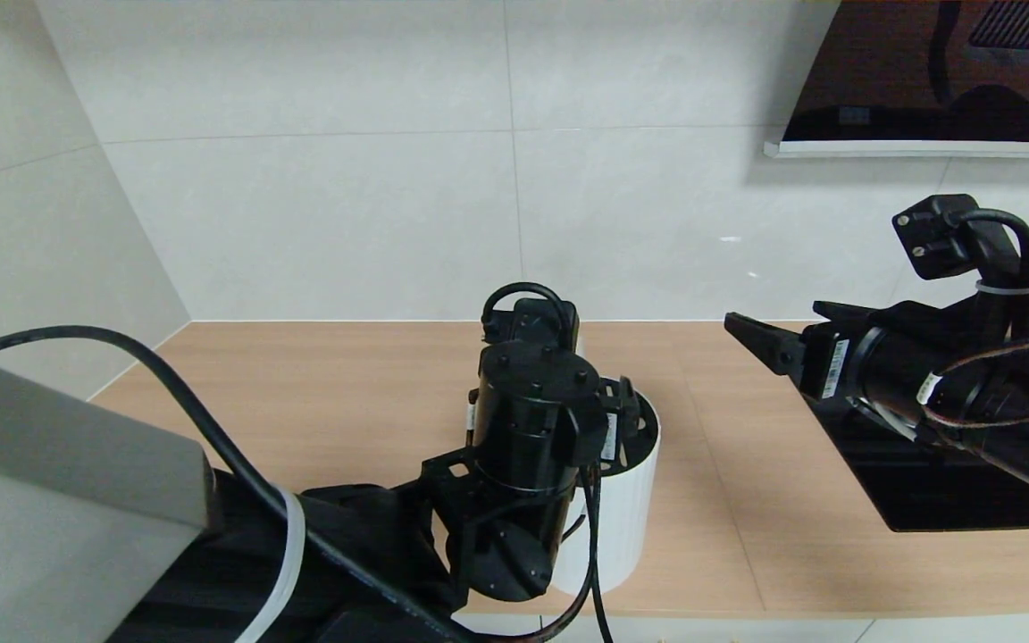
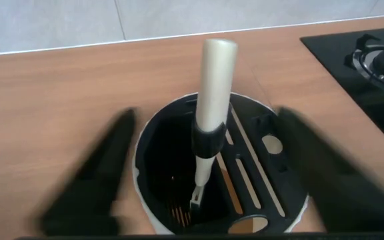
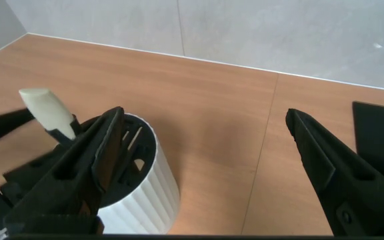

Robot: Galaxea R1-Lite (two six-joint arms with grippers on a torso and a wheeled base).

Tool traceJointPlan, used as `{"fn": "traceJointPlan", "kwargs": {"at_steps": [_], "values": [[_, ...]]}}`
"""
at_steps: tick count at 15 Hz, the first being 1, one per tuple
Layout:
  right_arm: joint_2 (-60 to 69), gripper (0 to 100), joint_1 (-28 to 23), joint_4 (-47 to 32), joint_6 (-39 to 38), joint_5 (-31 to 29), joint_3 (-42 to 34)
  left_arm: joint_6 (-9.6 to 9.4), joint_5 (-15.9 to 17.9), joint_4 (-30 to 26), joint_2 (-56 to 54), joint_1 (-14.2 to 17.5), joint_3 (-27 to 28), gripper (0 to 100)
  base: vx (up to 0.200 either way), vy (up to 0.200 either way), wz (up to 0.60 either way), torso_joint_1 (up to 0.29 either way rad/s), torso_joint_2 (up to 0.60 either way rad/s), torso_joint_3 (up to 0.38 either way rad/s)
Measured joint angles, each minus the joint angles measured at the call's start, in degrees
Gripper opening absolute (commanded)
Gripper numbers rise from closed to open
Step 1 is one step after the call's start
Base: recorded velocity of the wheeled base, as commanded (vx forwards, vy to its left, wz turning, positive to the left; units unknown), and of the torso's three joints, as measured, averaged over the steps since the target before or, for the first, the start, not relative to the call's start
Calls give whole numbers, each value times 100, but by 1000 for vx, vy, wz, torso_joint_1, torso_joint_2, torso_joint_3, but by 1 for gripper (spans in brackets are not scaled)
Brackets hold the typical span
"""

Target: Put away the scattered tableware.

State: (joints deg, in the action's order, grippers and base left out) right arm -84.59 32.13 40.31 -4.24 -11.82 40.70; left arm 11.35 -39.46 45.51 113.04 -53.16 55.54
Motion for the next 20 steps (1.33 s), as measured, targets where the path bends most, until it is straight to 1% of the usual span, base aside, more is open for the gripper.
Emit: {"fn": "traceJointPlan", "kwargs": {"at_steps": [4,6,10,12,13,14,16,18,20], "values": [[2,100,0,6,-5,-2,-5,4,27,4,-87,0,-39,100,0,0,0,0,0,0],[13,100,0,35,-32,-5,-5,37,240,96,-404,0,-188,100,0,0,0,0,0,0],[155,100,-6,46,22,-44,-18,59,1343,178,-1862,20,-742,100,0,0,0,0,0,0],[380,100,-13,46,135,-98,-49,-7,1831,178,-2671,134,-1029,100,0,0,0,0,0,0],[529,100,-16,40,189,-104,-49,-54,2077,176,-3046,289,-1195,100,0,0,0,0,0,0],[686,100,-22,2,215,-104,-52,-73,2258,173,-3367,516,-1365,100,0,0,0,0,0,0],[1156,100,-99,-154,255,-101,-116,-88,2471,61,-4053,1008,-1790,100,0,0,0,0,0,0],[1759,100,-229,-418,318,-82,-311,-99,2550,-322,-4810,1417,-2144,100,0,0,0,0,0,0],[2509,100,-301,-789,369,-68,-661,-106,2619,-1007,-5728,1694,-2327,100,0,0,0,0,0,0]]}}
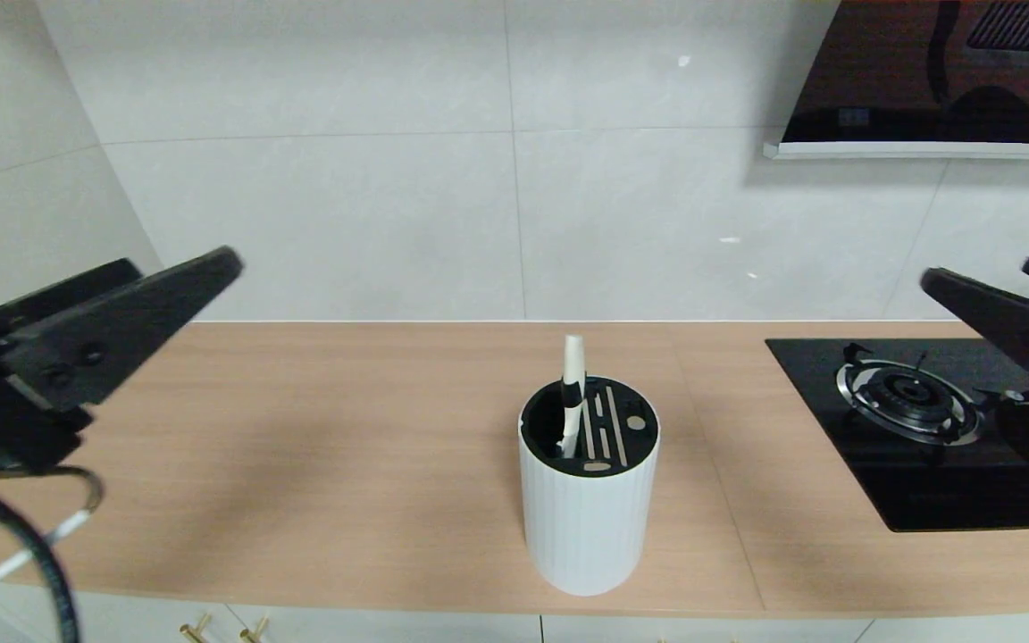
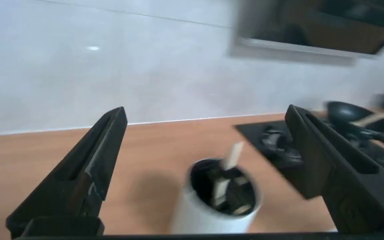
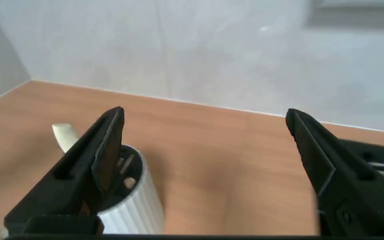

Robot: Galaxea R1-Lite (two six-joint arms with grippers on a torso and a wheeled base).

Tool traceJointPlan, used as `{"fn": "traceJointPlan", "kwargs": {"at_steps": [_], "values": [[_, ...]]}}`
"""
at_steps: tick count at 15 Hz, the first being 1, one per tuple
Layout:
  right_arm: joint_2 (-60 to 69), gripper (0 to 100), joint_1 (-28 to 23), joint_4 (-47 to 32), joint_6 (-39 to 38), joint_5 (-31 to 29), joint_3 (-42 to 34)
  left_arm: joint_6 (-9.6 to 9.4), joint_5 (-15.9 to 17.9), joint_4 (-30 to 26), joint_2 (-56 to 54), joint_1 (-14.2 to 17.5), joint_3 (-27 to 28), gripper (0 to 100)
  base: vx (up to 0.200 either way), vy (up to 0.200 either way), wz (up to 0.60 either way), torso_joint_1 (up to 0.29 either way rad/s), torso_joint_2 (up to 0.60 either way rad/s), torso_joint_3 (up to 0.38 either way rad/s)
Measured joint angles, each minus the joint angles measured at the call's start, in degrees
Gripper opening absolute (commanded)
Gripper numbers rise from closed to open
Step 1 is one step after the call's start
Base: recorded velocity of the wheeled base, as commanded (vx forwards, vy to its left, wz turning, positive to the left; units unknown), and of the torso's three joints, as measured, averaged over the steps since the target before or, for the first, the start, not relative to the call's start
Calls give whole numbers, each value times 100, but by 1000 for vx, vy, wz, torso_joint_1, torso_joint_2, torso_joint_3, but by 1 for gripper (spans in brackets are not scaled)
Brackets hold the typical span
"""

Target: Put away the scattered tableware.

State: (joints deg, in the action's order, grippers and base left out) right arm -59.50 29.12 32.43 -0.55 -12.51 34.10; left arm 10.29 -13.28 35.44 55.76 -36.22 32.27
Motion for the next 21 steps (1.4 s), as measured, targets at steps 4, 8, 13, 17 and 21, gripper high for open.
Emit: {"fn": "traceJointPlan", "kwargs": {"at_steps": [4,8,13,17,21], "values": [[1891,100,-584,-1310,52,135,-651,-4,727,-1883,-2021,877,-79,100,0,0,0,0,0,0],[3608,100,-1477,-2776,117,446,-885,-11,1213,-3487,-3803,2013,-82,100,0,0,0,0,0,0],[5016,100,-2180,-3278,356,870,-1114,-208,948,-3920,-4849,2948,-204,100,0,0,0,0,0,0],[5661,100,-2807,-3521,383,1218,-1530,-534,1017,-3940,-5320,3556,-768,100,0,0,0,0,0,0],[5901,100,-2912,-3084,369,1246,-2619,-1231,628,-3555,-5527,3663,-2149,100,0,0,0,0,0,0]]}}
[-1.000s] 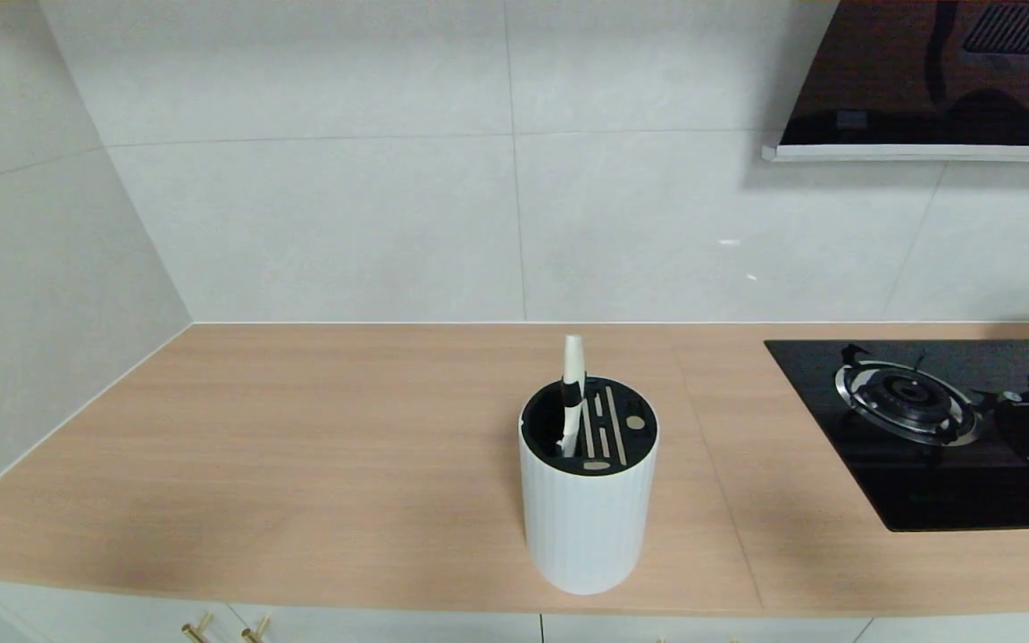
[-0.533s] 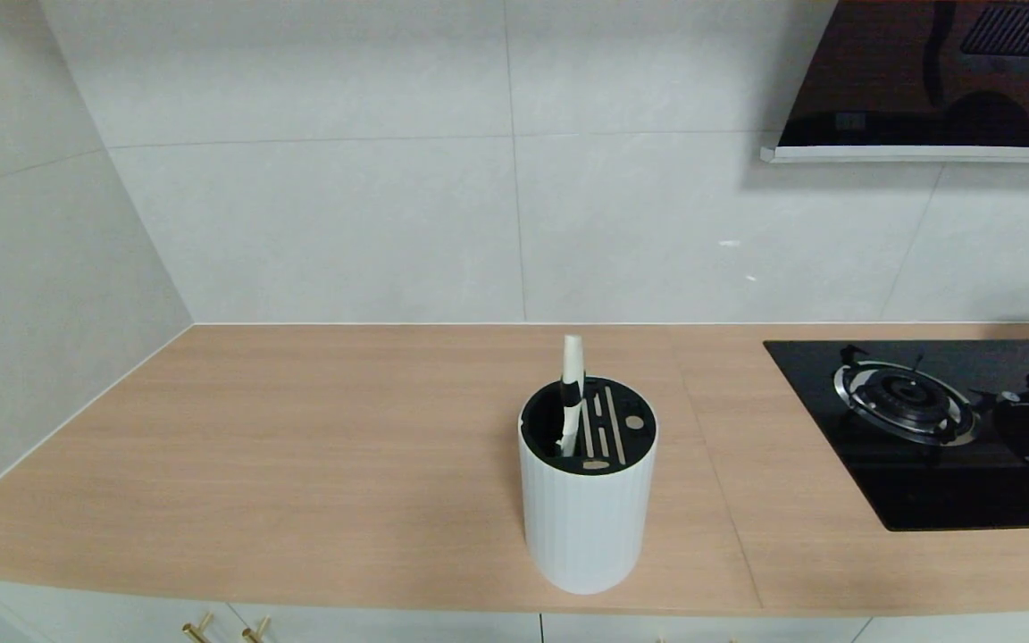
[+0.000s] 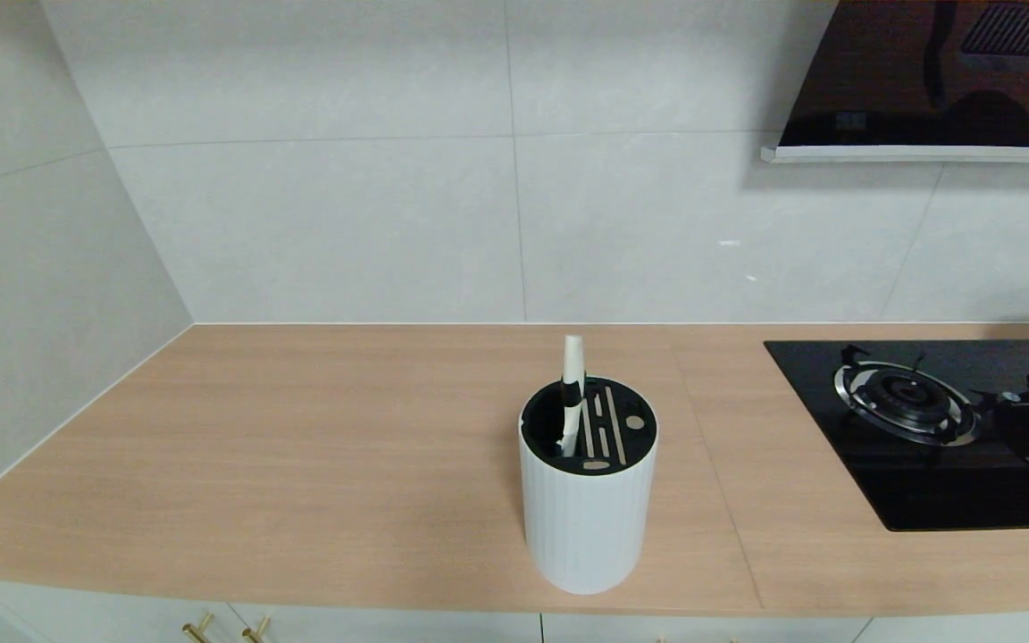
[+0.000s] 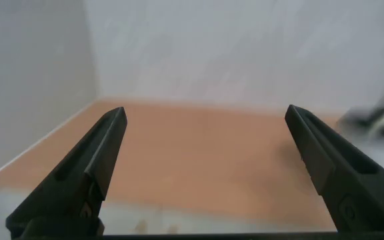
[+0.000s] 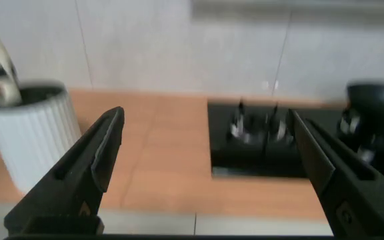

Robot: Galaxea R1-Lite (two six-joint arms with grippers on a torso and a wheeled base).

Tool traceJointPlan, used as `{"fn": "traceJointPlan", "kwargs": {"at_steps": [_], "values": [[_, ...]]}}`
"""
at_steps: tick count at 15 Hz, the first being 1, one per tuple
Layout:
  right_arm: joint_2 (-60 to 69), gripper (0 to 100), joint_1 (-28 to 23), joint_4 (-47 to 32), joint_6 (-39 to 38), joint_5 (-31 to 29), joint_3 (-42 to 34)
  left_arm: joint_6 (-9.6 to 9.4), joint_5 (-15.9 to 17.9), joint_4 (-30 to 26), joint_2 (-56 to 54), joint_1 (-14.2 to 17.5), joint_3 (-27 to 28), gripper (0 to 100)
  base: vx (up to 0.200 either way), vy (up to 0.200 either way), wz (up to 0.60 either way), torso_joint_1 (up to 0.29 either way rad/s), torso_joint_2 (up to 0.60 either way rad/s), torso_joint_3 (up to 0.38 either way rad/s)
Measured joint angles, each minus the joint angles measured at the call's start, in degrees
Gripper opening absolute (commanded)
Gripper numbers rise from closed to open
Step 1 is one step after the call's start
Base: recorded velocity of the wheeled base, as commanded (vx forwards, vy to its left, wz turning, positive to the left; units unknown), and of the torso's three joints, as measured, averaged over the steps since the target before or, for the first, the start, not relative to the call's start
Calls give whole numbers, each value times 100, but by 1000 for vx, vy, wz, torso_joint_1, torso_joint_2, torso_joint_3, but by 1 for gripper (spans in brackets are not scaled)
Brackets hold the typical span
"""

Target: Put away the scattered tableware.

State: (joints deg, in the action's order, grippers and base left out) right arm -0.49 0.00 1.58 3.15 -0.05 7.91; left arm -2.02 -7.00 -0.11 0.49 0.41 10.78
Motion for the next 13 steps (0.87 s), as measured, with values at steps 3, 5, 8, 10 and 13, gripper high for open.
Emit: {"fn": "traceJointPlan", "kwargs": {"at_steps": [3,5,8,10,13], "values": [[41,100,-10,66,22,38,-679,-110,-48,178,-35,5,-918,100,0,0,0,0,0,0],[49,100,-10,-143,13,54,-750,151,216,172,-41,2,-1037,100,0,0,0,0,0,0],[49,100,-10,-140,5,56,-780,256,453,43,-41,0,-1070,100,0,0,0,0,0,0],[49,100,-5,-145,-9,62,-780,260,455,44,-41,0,-1078,100,0,0,0,0,0,0],[49,100,5,-154,-72,89,-789,262,455,44,-41,0,-1078,100,0,0,0,0,0,0]]}}
